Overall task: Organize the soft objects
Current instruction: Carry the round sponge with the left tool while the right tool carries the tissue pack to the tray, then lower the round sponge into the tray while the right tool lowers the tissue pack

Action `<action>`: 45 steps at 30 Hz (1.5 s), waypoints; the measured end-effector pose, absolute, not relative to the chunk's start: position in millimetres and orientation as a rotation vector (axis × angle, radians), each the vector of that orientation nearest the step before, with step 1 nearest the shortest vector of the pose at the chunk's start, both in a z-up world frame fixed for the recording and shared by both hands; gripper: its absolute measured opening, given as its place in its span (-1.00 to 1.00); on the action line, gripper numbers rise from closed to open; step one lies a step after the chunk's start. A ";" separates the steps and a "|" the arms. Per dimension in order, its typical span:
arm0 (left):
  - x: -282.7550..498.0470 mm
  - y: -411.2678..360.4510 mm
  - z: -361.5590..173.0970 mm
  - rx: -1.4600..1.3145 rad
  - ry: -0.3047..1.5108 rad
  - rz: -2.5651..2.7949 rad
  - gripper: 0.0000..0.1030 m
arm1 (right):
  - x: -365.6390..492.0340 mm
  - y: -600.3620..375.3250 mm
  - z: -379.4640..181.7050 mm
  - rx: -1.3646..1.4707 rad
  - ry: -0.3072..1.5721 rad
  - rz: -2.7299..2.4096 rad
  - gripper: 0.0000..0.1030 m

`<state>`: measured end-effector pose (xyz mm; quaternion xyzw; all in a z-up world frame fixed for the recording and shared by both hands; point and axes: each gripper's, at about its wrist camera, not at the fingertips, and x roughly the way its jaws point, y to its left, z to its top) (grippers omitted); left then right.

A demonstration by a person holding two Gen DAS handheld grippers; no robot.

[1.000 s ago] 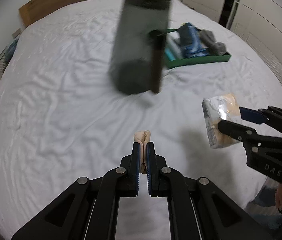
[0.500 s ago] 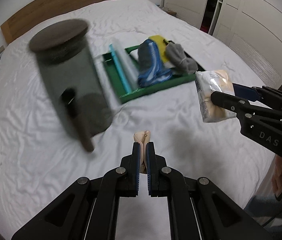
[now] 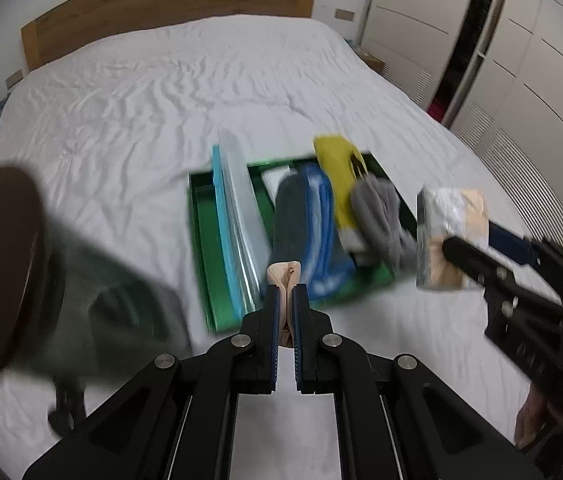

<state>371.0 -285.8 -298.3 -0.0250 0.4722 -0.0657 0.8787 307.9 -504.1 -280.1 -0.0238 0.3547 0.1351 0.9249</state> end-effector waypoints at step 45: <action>512.2 -305.7 -387.4 -0.007 1.051 0.063 -0.92 | 464.0 -459.1 -392.4 -0.124 0.812 0.313 -0.25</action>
